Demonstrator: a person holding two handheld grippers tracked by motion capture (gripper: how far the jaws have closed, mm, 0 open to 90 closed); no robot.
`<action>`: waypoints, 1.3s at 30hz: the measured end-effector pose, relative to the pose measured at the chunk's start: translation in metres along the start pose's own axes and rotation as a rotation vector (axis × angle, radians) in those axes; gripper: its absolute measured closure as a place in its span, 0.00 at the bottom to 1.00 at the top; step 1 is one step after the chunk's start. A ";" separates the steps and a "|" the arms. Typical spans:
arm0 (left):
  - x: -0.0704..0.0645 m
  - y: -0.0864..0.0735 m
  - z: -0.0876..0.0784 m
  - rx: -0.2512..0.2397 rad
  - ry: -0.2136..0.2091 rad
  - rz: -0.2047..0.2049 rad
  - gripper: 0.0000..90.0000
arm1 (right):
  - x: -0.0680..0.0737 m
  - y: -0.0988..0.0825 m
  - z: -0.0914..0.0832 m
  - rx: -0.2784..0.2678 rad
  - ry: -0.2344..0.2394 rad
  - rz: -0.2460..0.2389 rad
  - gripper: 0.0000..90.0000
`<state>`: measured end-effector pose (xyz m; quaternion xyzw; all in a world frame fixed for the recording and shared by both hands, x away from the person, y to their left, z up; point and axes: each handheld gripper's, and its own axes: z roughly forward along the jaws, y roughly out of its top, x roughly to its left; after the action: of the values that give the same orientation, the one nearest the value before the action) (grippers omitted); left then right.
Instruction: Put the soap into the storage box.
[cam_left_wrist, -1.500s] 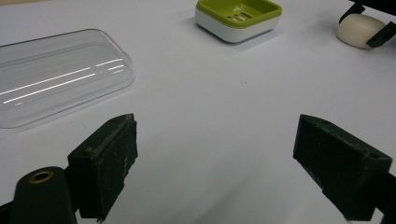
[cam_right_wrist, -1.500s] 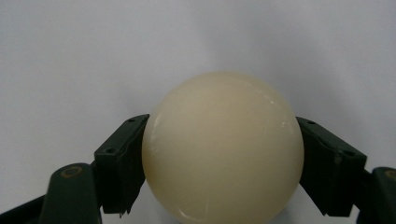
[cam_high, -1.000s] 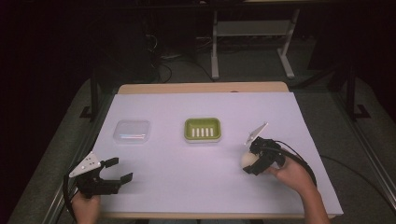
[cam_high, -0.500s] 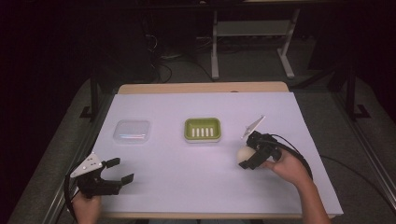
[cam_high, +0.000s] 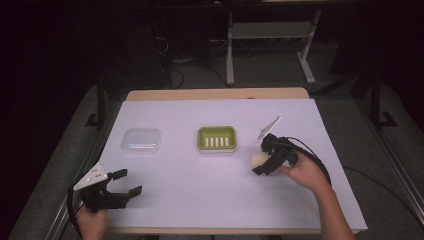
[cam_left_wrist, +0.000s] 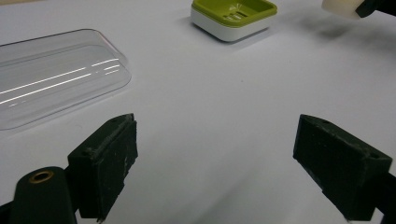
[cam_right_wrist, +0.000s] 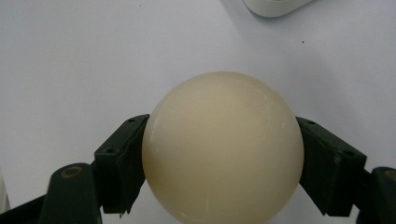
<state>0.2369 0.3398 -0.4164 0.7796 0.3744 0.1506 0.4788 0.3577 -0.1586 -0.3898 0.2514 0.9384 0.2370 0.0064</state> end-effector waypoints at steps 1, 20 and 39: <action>0.000 0.000 0.000 0.000 0.001 0.001 0.14 | -0.001 0.001 0.000 0.000 0.003 -0.003 0.26; 0.001 0.000 -0.001 -0.001 0.007 0.005 0.14 | -0.006 0.029 0.000 -0.012 0.023 -0.030 0.26; 0.001 0.000 -0.002 0.000 0.010 0.010 0.14 | -0.010 0.064 -0.003 -0.009 0.044 -0.069 0.26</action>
<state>0.2365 0.3411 -0.4153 0.7809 0.3728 0.1570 0.4760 0.3962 -0.1158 -0.3593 0.2137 0.9453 0.2465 -0.0049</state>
